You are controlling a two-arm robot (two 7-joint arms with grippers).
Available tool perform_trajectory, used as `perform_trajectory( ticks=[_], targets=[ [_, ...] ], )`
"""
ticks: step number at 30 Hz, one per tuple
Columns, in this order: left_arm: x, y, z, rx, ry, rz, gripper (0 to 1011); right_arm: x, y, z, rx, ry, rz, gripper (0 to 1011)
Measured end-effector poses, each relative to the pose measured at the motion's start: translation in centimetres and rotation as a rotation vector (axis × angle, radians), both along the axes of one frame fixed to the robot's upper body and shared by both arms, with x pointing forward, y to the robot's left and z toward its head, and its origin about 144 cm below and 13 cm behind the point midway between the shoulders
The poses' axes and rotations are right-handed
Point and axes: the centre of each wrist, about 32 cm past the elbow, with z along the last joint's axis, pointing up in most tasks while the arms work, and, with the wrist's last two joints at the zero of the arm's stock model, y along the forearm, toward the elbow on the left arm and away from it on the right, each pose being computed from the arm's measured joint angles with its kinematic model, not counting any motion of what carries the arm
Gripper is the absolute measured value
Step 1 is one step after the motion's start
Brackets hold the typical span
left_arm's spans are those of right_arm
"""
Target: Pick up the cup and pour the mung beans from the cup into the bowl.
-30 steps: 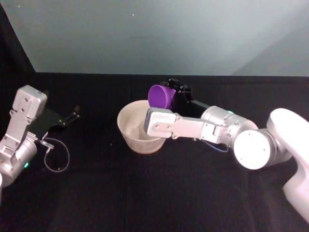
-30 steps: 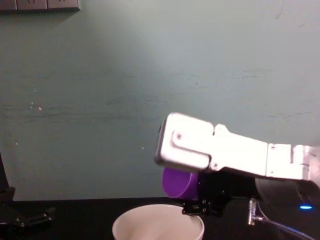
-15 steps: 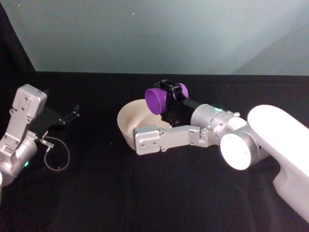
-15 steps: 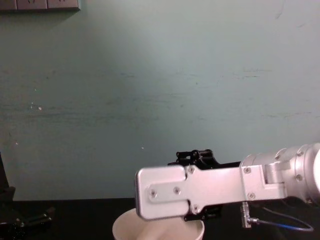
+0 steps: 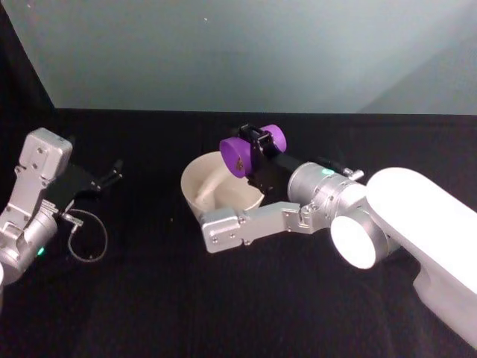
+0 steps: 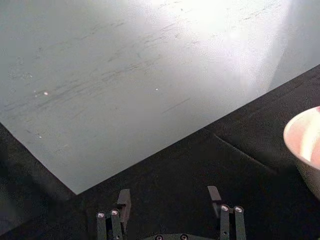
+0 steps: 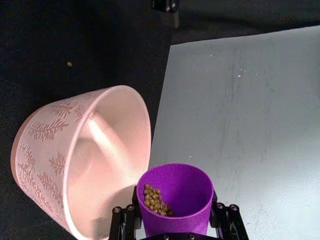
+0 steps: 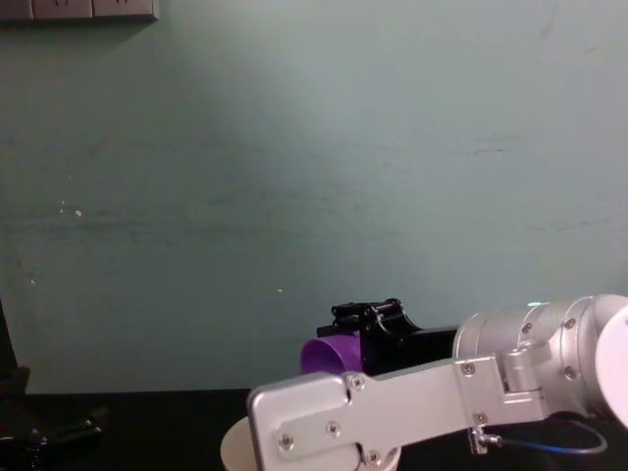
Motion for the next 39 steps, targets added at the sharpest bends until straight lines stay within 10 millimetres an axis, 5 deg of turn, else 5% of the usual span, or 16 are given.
perform_trajectory(
  ticks=[39],
  targets=[
    [0.00,0.00,0.00,0.000,0.000,0.000,1000,-0.16,0.30,-0.07,-0.037,-0.030,0.004,734]
  ],
)
